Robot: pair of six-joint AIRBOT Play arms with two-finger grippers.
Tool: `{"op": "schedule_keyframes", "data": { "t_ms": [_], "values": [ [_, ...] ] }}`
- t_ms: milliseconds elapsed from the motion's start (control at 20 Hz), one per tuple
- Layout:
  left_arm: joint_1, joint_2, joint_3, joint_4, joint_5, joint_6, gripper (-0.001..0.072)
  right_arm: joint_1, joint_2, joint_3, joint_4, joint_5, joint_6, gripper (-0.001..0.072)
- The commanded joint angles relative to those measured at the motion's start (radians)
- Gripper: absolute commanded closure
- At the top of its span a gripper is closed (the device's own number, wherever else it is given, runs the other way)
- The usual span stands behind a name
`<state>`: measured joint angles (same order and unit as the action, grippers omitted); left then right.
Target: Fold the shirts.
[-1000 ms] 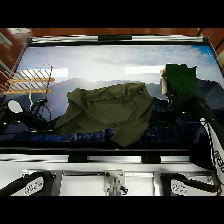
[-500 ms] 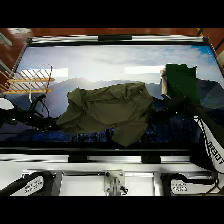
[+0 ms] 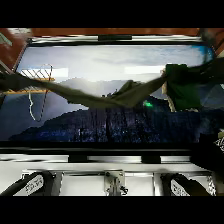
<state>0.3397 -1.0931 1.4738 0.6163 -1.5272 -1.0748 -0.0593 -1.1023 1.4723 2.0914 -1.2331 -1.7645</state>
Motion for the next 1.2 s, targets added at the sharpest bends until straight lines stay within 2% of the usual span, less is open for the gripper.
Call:
{"op": "schedule_keyframes", "data": {
  "t_ms": [0, 150, 200, 300, 450, 650, 800, 1000, 1150],
  "values": [
    [0.151, 0.014, 0.391, -0.139, 0.028, -0.085, 0.0673, 0.0, 0.181, 0.232, -0.107, 0.122, 0.06, 0.0652],
    [0.317, 0.017, 0.595, -0.138, 0.038, -0.296, 0.0673, 0.0, 0.282, 0.303, -0.223, 0.174, 0.161, 0.0652],
    [0.355, 0.029, 0.608, -0.139, 0.039, -0.341, 0.0673, 0.0, 0.305, 0.303, -0.225, 0.171, 0.178, 0.0652],
    [0.401, 0.067, 0.591, -0.139, 0.04, -0.372, 0.0673, 0.0, 0.327, 0.303, -0.192, 0.134, 0.193, 0.0652],
    [0.403, 0.102, 0.576, -0.146, 0.004, -0.378, 0.0673, 0.0, 0.324, 0.303, -0.118, 0.062, 0.194, 0.0651],
    [0.402, 0.11, 0.533, -0.119, -0.121, -0.378, 0.0673, 0.0, 0.29, 0.302, -0.163, -0.061, 0.235, 0.0652],
    [0.401, 0.138, 0.434, -0.063, -0.112, -0.363, 0.0674, 0.0, 0.221, 0.302, -0.172, -0.186, 0.239, 0.0652],
    [0.389, 0.2, 0.438, -0.11, 0.014, -0.282, 0.0674, 0.0, 0.214, 0.303, -0.114, -0.039, 0.145, 0.0651],
    [0.389, 0.282, 0.461, -0.108, 0.046, -0.272, 0.0674, 0.0, 0.287, 0.303, -0.1, 0.074, 0.097, 0.0652]
  ]
}}
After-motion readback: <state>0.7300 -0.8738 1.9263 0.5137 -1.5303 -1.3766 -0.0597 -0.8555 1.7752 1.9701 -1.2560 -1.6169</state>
